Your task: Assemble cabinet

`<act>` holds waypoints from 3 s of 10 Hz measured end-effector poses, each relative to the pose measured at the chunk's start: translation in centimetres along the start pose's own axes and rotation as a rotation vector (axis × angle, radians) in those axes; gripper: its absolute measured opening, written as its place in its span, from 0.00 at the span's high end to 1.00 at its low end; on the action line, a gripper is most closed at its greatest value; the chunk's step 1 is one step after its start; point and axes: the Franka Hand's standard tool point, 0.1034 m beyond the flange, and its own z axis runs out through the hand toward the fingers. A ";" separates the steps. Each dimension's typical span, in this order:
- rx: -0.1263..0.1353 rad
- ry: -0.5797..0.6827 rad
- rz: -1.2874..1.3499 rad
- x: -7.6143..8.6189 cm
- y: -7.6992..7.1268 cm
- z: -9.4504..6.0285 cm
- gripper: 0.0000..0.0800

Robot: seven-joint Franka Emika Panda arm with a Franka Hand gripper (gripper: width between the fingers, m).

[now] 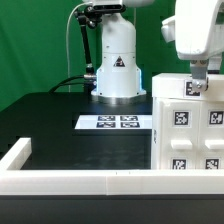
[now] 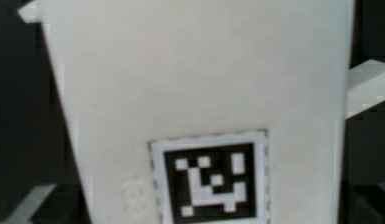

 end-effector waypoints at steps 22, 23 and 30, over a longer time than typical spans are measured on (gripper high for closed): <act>-0.015 0.036 1.215 -0.7 1.2 0.0 0.30; -0.014 0.038 1.286 -0.7 1.3 0.0 0.30; -0.009 0.060 1.801 -1.4 1.7 0.0 0.30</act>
Offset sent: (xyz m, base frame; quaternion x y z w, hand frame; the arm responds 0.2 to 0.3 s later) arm 0.0000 0.0000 0.0000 0.0000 0.0000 0.0650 0.9979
